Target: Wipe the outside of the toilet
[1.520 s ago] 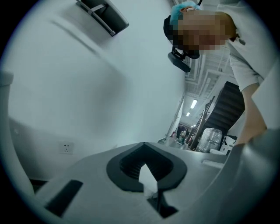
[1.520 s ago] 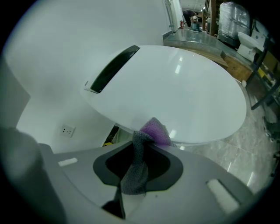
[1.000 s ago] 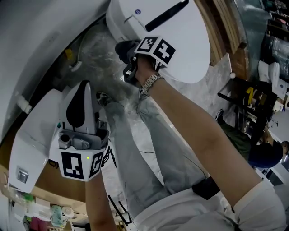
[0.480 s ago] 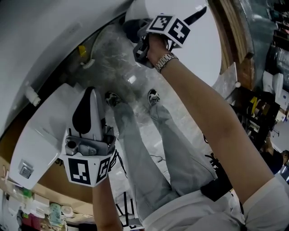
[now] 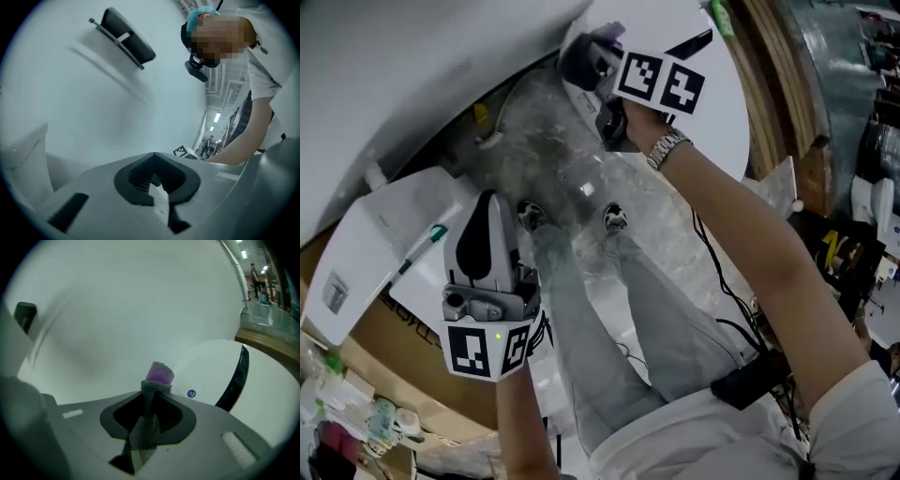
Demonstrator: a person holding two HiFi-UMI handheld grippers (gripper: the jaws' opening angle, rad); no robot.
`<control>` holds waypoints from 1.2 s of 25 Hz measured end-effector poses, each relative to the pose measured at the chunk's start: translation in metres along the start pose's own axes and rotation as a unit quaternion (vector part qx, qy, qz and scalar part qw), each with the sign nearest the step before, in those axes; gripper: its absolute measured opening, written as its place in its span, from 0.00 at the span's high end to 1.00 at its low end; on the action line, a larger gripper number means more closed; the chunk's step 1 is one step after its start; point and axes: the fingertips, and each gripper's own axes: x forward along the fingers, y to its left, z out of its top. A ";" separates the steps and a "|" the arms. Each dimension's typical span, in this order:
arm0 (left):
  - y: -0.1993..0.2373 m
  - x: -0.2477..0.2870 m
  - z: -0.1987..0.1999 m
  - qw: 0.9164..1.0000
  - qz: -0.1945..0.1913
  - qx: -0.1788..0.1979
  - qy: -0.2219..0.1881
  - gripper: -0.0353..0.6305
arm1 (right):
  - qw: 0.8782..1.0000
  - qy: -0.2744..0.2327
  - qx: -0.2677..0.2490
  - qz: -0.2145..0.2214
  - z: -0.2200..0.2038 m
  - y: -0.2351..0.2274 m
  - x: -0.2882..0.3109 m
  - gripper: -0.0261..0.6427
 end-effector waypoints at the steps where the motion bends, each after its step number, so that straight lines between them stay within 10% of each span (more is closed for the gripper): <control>1: -0.013 -0.003 0.004 1.000 -0.001 0.005 -0.001 0.94 | 1.000 0.001 -0.023 0.019 0.005 0.004 -0.016 0.84; 10: -0.115 -0.062 0.095 0.993 0.054 0.079 -0.064 0.94 | 0.964 0.020 -0.177 0.199 0.048 0.039 -0.183 0.84; 15: -0.167 -0.100 0.128 0.988 0.088 0.100 -0.077 0.94 | 0.957 -0.026 -0.196 0.213 0.094 0.029 -0.280 0.84; 23: -0.288 -0.167 0.129 0.989 0.036 0.142 -0.004 0.94 | 0.946 -0.098 -0.228 0.210 0.157 -0.009 -0.447 0.84; 30: -0.333 -0.235 0.172 0.981 0.114 0.133 -0.082 0.94 | 0.936 -0.095 -0.233 0.246 0.143 0.007 -0.542 0.84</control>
